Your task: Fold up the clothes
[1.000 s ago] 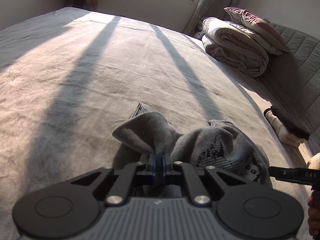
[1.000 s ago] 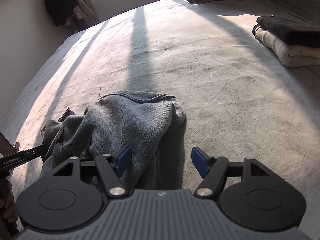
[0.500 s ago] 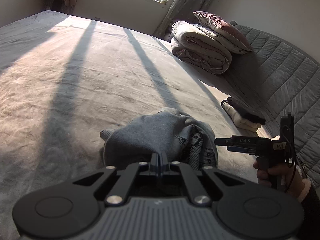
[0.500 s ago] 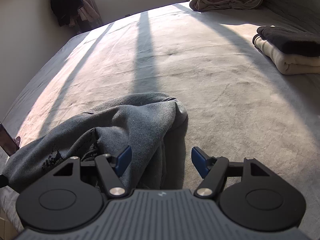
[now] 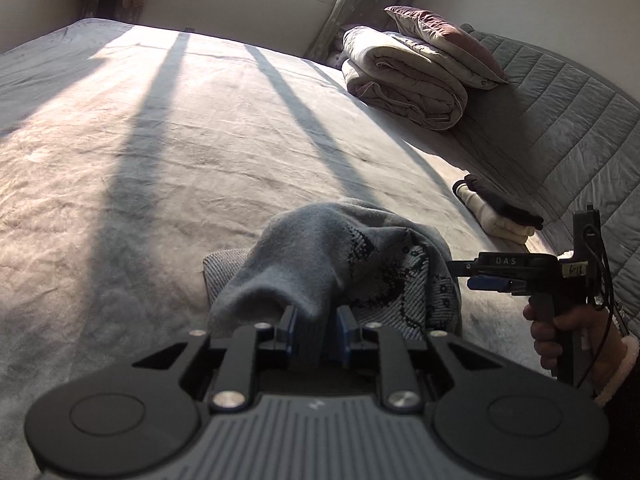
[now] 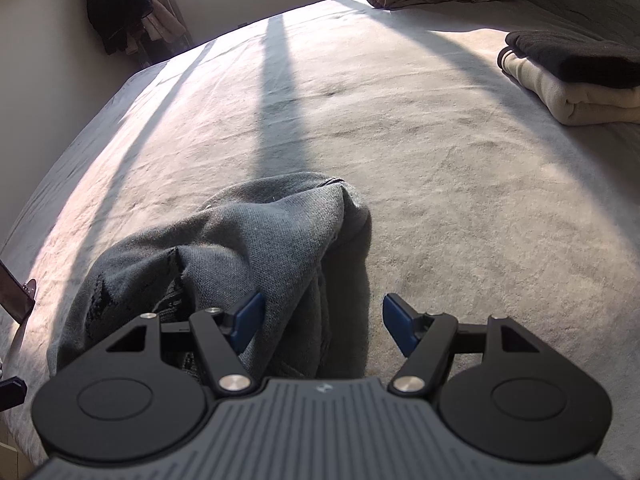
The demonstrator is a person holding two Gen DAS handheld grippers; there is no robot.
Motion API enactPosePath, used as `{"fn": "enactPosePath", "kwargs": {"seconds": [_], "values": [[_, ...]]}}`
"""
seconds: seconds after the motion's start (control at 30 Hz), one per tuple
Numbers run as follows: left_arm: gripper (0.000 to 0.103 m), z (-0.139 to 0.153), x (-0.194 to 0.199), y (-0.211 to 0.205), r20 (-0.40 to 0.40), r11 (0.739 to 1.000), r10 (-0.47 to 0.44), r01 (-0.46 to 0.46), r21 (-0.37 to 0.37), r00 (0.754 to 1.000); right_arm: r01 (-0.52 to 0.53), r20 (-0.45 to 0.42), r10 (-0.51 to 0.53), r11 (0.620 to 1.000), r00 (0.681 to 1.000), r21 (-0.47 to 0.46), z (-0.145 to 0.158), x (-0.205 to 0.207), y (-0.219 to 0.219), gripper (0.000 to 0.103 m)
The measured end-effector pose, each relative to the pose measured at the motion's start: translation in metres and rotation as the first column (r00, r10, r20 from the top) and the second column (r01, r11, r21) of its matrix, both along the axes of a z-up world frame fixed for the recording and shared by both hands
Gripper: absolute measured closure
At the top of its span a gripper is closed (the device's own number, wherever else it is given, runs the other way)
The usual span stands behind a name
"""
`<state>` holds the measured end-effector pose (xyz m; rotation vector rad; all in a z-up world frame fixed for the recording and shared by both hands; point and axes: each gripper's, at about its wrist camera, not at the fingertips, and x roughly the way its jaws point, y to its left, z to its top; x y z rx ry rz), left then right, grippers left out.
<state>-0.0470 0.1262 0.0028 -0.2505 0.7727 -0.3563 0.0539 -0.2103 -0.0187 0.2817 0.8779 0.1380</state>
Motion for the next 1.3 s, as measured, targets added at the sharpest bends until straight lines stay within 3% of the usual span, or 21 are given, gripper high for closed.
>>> {"fn": "enactPosePath", "kwargs": {"seconds": [0.1,0.2,0.43,0.5,0.67,0.87,0.97,1.3], "values": [[0.055,-0.002,0.014,-0.009,0.023,0.999,0.006,-0.007,0.038,1.0,0.003,-0.004,-0.003,1.0,1.0,0.001,-0.002,0.004,0.001,0.033],[0.045,-0.004,0.031,-0.018,0.02,0.997,0.014,-0.015,0.069,1.0,0.002,-0.009,-0.002,1.0,1.0,0.004,-0.005,0.008,0.003,0.033],[0.037,-0.009,0.071,-0.033,-0.018,0.996,0.064,-0.063,0.058,0.998,-0.015,-0.002,0.015,1.0,1.0,0.008,-0.009,0.014,0.013,0.036],[0.035,-0.012,0.08,-0.039,-0.027,0.996,0.074,-0.073,0.048,0.997,-0.037,0.013,0.037,0.999,0.999,0.018,-0.009,0.013,0.016,0.064],[0.034,-0.014,0.102,-0.053,-0.031,0.996,0.094,-0.093,0.014,0.995,-0.078,0.057,0.076,0.996,0.995,0.036,-0.005,0.009,0.026,0.087],[0.028,-0.013,0.122,-0.065,-0.038,0.993,0.102,-0.104,-0.049,0.994,-0.152,0.098,0.144,0.985,0.985,0.08,0.002,-0.003,0.037,0.087],[0.027,-0.015,0.133,-0.073,-0.035,0.993,0.11,-0.111,-0.043,0.993,-0.183,0.082,0.176,0.979,0.981,0.09,0.001,-0.01,0.044,0.088],[0.027,-0.044,0.164,-0.089,-0.131,0.981,0.11,-0.129,-0.144,0.985,-0.226,0.018,0.225,0.971,0.974,0.074,-0.012,-0.027,0.05,0.089]]}}
